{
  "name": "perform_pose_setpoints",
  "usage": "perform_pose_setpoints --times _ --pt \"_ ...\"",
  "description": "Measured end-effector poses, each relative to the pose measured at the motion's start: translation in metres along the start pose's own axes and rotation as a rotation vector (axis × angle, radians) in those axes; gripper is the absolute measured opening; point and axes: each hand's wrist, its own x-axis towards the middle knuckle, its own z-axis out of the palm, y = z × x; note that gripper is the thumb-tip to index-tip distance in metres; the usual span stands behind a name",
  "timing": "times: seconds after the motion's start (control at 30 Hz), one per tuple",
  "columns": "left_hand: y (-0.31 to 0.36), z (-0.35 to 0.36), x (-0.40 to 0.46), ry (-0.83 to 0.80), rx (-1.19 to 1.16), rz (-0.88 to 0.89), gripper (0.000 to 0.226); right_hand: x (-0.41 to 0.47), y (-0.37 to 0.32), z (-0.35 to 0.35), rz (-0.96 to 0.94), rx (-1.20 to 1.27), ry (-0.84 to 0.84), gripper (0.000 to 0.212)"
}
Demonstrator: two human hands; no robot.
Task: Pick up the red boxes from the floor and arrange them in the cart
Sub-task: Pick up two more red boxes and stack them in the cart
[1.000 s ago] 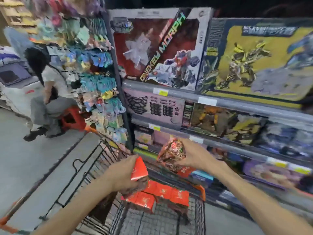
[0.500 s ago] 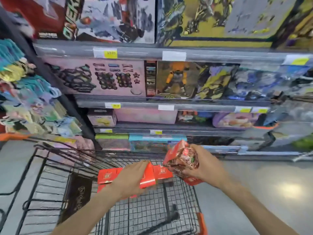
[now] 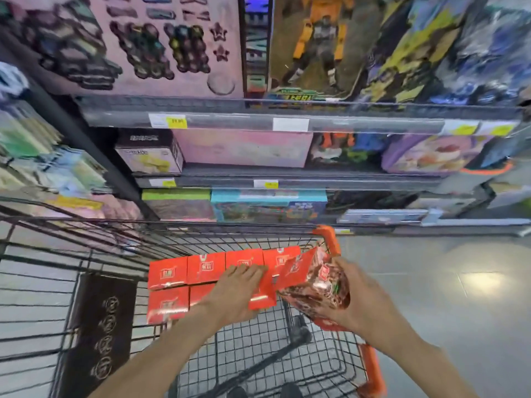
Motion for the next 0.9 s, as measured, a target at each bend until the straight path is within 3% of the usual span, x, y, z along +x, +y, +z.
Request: perform_pose_setpoints --times 0.57,0.9 --pt "-0.003 0.016 0.000 0.243 -0.158 0.067 0.098 0.000 0.011 0.020 0.036 -0.049 -0.003 0.109" --pt "-0.010 0.066 0.012 0.179 -0.118 0.016 0.100 -0.003 0.022 0.040 0.012 -0.047 0.000 0.108"
